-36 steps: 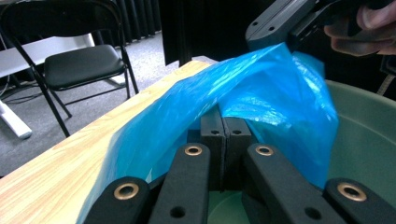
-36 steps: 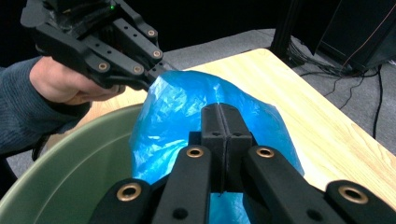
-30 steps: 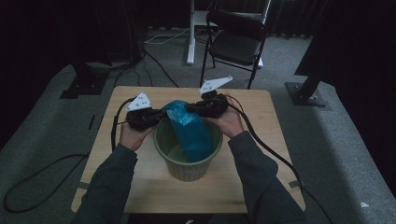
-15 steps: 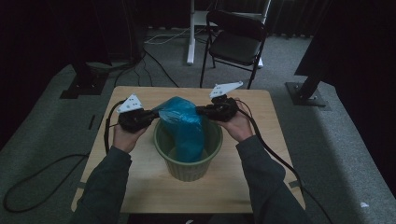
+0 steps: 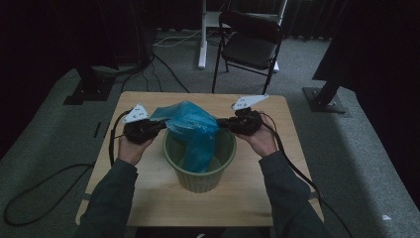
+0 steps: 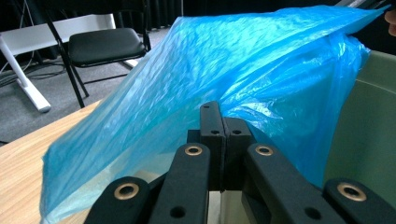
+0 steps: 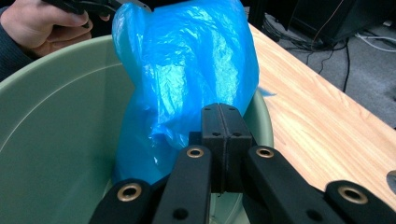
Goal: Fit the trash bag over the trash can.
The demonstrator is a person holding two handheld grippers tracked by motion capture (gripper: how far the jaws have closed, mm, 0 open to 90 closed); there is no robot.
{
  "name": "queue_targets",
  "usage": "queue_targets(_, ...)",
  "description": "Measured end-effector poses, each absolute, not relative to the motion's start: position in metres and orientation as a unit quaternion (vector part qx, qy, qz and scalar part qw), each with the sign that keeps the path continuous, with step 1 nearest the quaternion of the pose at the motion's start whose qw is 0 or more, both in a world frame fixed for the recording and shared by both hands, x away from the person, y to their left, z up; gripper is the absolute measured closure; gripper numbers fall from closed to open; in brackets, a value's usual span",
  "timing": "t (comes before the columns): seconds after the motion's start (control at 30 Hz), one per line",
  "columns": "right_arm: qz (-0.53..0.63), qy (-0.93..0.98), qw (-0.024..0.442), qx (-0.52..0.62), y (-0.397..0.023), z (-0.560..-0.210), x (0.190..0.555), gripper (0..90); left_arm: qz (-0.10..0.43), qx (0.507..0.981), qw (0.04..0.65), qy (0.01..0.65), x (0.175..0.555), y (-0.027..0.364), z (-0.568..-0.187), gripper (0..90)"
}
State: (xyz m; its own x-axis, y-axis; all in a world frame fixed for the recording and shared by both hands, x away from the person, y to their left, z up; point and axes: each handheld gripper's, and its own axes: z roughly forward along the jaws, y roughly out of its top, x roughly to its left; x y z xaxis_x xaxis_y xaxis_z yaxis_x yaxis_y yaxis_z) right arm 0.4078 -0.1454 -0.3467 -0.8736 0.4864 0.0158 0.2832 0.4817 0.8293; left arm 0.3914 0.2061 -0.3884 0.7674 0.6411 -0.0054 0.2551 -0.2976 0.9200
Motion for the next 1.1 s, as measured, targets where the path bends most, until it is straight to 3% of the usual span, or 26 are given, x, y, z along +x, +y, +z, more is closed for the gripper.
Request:
queue_targets(0.2,0.460,0.851,0.109,0.228,-0.149,-0.349,0.408,89.3,0.193,0.786,0.514,0.284,0.391,0.204,-0.387,89.4)
queue_targets(0.37,0.476,0.845,0.111,0.215,-0.146,-0.339,0.407,79.0,0.196,0.784,0.518,0.280,0.391,0.203,-0.386,89.4)
queue_targets(0.67,0.496,0.835,0.115,0.206,-0.137,-0.325,0.407,72.9,0.196,0.783,0.521,0.277,0.391,0.202,-0.385,89.4)
queue_targets(1.1,0.515,0.830,0.111,0.183,-0.109,-0.310,0.409,70.0,0.197,0.785,0.520,0.275,0.392,0.201,-0.385,89.4)
